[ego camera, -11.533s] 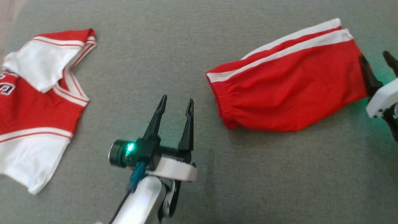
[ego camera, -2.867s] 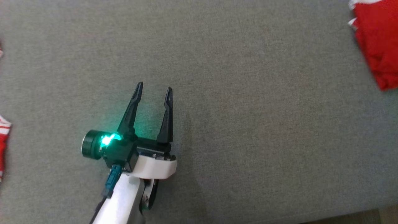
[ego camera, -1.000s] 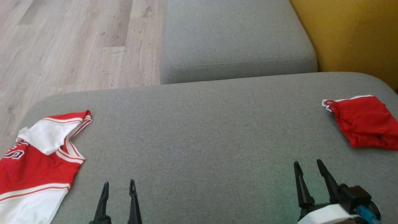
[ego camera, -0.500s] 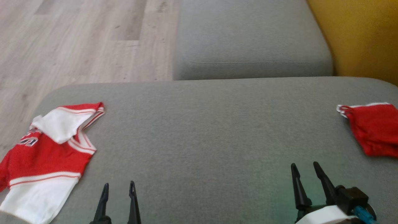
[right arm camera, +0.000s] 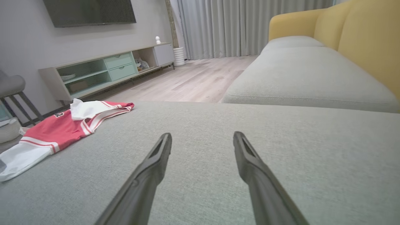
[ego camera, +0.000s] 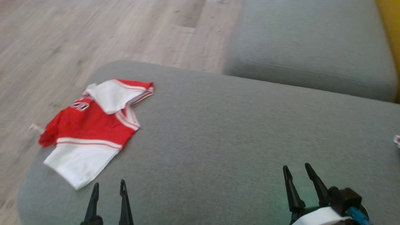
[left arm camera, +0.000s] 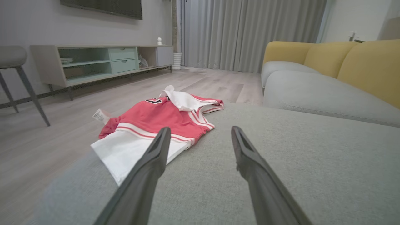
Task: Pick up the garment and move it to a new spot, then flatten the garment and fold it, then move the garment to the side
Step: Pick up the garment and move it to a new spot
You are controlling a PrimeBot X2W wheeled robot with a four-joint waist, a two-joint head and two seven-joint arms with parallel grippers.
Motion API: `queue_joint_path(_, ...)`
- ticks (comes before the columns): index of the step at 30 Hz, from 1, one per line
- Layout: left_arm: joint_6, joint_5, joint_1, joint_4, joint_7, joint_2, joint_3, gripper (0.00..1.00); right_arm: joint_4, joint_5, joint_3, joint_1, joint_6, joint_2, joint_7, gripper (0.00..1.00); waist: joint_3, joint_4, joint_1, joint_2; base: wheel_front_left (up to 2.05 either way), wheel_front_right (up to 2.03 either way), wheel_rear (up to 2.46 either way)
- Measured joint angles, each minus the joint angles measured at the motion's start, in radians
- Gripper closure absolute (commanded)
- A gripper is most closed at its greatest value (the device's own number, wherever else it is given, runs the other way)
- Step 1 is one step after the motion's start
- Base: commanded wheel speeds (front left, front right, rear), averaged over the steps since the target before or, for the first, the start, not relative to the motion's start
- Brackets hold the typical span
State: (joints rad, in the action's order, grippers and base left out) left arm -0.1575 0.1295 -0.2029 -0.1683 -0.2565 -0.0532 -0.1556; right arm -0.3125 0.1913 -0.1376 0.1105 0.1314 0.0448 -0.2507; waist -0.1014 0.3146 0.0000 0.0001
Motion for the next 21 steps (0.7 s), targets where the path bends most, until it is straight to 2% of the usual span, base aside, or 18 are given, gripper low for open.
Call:
queue_joint_path(9, -0.009, 0.000, 0.000, 0.024, 0.000, 0.000, 0.029, 0.00, 0.000, 0.002, -0.005, -0.002, 0.000, 0.000, 0.000, 0.00, 0.026, 0.098, 0.0000, 0.0000, 0.00, 0.00, 0.00)
queue_joint_path(12, -0.011, 0.002, 0.001, 0.040, 0.000, 0.000, 0.042, 0.00, 0.000, -0.009, -0.005, -0.004, 0.000, 0.000, 0.000, 0.00, 0.045, 0.105, 0.0000, 0.0000, 0.00, 0.00, 0.00)
queue_joint_path(16, -0.033, 0.013, 0.027, 0.083, 0.000, 0.000, 0.111, 0.00, 0.002, -0.029, -0.001, -0.016, 0.000, 0.001, 0.000, 0.00, 0.075, 0.099, 0.0000, 0.0000, 0.00, 0.00, 0.00)
queue_joint_path(21, -0.008, 0.003, 0.165, 0.110, 0.000, 0.002, 0.191, 0.00, 0.017, -0.051, 0.003, -0.039, 0.000, 0.043, 0.000, 0.00, 0.142, 0.087, 0.0000, 0.0000, 0.00, 0.00, 0.00)
